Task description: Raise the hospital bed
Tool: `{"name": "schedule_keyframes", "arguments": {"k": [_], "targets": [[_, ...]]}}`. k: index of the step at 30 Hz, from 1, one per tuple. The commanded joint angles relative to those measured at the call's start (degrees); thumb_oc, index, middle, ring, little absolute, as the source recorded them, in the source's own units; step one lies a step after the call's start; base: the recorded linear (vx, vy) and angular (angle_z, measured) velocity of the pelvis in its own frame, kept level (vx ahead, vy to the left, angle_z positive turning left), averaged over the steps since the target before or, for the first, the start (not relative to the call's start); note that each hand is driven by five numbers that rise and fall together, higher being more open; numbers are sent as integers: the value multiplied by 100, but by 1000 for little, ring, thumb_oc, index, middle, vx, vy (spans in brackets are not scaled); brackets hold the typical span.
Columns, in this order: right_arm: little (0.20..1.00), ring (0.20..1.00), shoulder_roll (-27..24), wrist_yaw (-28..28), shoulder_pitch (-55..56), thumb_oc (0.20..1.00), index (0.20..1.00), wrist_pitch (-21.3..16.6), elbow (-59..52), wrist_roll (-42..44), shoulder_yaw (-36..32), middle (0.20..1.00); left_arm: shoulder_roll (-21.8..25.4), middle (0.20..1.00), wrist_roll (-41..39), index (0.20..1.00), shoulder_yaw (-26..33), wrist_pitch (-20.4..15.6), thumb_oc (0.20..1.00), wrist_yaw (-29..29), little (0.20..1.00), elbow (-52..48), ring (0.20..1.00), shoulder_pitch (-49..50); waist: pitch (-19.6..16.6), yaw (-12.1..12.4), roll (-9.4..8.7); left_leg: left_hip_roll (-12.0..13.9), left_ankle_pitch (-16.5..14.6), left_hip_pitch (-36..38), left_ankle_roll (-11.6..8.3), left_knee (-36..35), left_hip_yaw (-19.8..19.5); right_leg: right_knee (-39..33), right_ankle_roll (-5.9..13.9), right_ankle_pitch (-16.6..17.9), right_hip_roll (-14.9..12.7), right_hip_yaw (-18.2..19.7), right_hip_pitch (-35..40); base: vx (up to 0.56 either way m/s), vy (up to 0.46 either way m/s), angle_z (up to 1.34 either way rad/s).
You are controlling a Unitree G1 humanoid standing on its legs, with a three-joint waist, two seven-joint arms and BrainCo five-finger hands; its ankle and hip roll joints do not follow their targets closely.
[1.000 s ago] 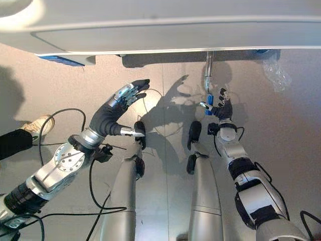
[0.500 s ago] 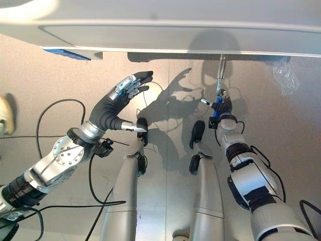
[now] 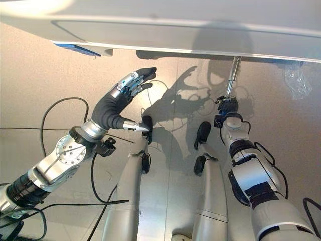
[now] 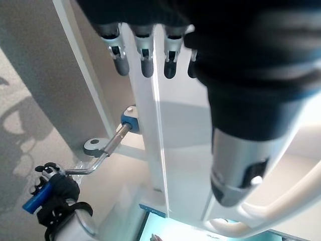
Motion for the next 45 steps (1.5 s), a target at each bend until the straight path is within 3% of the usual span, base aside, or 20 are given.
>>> {"name": "schedule_keyframes", "arguments": {"k": [1,8,11,12,14,16,17,18,19,20,27,28,29,30,35,36,37,43,44,45], "targets": [[200,200,43,116,165,200,200,92,1,-114,137,200,-307,1000,89,1000,196,-329,1000,-22,1000,-719,1000,133,-141,-4,466,-143,42,-58,124,-174,122,-250,465,156,34,75,96,0,0,0],[200,200,305,179,246,200,200,116,-159,-358,342,200,-359,1000,95,1000,267,-312,1000,4,1000,-735,1000,186,-141,-16,439,-130,56,-65,123,-201,124,-278,459,165,57,79,83,0,0,0],[200,200,545,296,266,200,200,112,-485,-801,760,200,-331,1000,121,1000,296,-333,1000,3,1000,-762,1000,175,-141,-24,400,-130,75,-75,121,-210,118,-305,455,181,72,83,78,15,-3,0],[200,200,768,363,363,200,200,111,-648,-1047,1007,200,-318,1000,108,1000,301,-353,1000,-11,1000,-790,1000,291,-141,-26,371,-146,-120,80,98,-136,101,-219,489,-4,75,105,229,44,-3,-1],[200,200,913,405,308,200,200,95,-746,-1239,1178,200,-271,1000,138,1000,353,-360,1000,10,1000,-817,1000,223,-141,-20,377,-146,82,-99,120,-194,98,-293,456,180,72,67,71,0,0,0],[200,200,1130,428,422,200,200,73,-860,-1409,1322,200,-274,1000,164,1000,325,-366,1000,30,1000,-819,1000,285,-141,-15,372,-159,-102,61,94,-142,81,-209,499,8,61,80,209,0,0,0],[200,200,1216,466,345,200,200,78,-938,-1521,1417,200,-246,1000,170,1000,387,-371,1000,45,1000,-835,1000,242,-141,0,383,-154,99,-116,116,-198,83,-287,460,192,67,40,55,0,0,0],[200,200,1363,513,455,200,200,81,-1060,-1669,1568,200,-247,1000,190,1000,384,-368,1000,50,1000,-861,1000,325,-141,5,370,-163,-97,34,87,-120,63,-199,500,11,60,67,199,-54,15,-3],[200,200,1419,525,420,200,200,68,-1137,-1775,1625,200,-228,1000,211,1000,449,-367,1000,56,1000,-875,1000,283,-141,16,376,-152,110,-141,104,-186,67,-283,465,195,63,32,45,43,-3,-2],[200,200,1537,584,519,200,200,79,-1218,-1903,1744,200,-226,1000,209,1000,435,-358,1000,51,1000,-894,1000,385,-141,19,369,-160,-79,26,78,-138,55,-203,505,11,56,57,197,0,0,0],[200,200,1915,810,675,200,200,-85,-2363,-2263,2254,200,-219,1000,247,1000,619,-431,1000,62,1000,-975,1000,574,-141,70,367,-166,-45,-4,57,-154,13,-220,526,35,35,20,194,0,2,0],[200,200,1930,866,609,200,200,-112,-2534,-2262,2347,200,-212,1000,253,1000,670,-437,1000,53,1000,-999,1000,548,-141,75,379,-160,149,-166,73,-205,13,-294,483,206,38,-14,47,0,0,0],[200,200,1945,871,689,200,200,-108,-2531,-2257,2350,200,-224,1000,248,1000,635,-434,1000,51,1000,-997,1000,606,-141,69,373,-167,-48,-4,51,-144,5,-213,524,24,32,16,193,-48,7,-1],[200,200,1929,866,612,200,200,-110,-2539,-2262,2351,200,-213,1000,253,1000,676,-436,1000,52,1000,-1002,1000,555,-141,70,380,-161,149,-165,73,-204,12,-293,483,204,37,-15,48,0,0,0],[200,200,1935,945,646,200,200,-237,-2978,-1954,2342,200,-237,1000,236,1000,698,-474,1000,51,1000,-1017,1000,587,-141,76,386,-164,172,-170,69,-209,-7,-271,490,210,39,-16,34,-10,2,0],[200,200,1279,1226,832,200,200,-785,-5202,-925,2354,200,-248,1000,320,1000,661,-573,1000,139,1000,-791,1000,568,-141,-45,285,-143,183,-115,69,-237,33,-278,506,231,41,22,44,0,0,0],[200,200,1110,1239,802,200,200,-877,-5558,-909,2356,200,-192,1000,353,1000,674,-582,1000,145,1000,-781,1000,541,-141,-64,279,-144,182,-103,67,-237,34,-272,510,229,44,30,46,0,0,0],[200,200,1100,1237,809,200,200,-869,-5571,-909,2354,200,-196,1000,354,1000,668,-583,1000,146,1000,-779,1000,536,-141,-61,283,-145,182,-103,67,-237,34,-270,510,228,43,30,46,0,0,0],[200,200,765,1195,681,200,200,-1003,-6036,-986,2252,200,67,1000,237,1000,688,-709,1000,26,1000,-906,1000,601,-141,-81,286,-120,209,-51,57,-237,39,-272,540,270,40,64,67,0,0,0],[200,200,757,1191,691,200,200,-992,-6054,-988,2248,200,68,1000,231,1000,688,-710,1000,20,1000,-907,1000,603,-141,-78,285,-119,209,-47,57,-237,41,-272,541,270,41,66,69,0,0,0]]}}
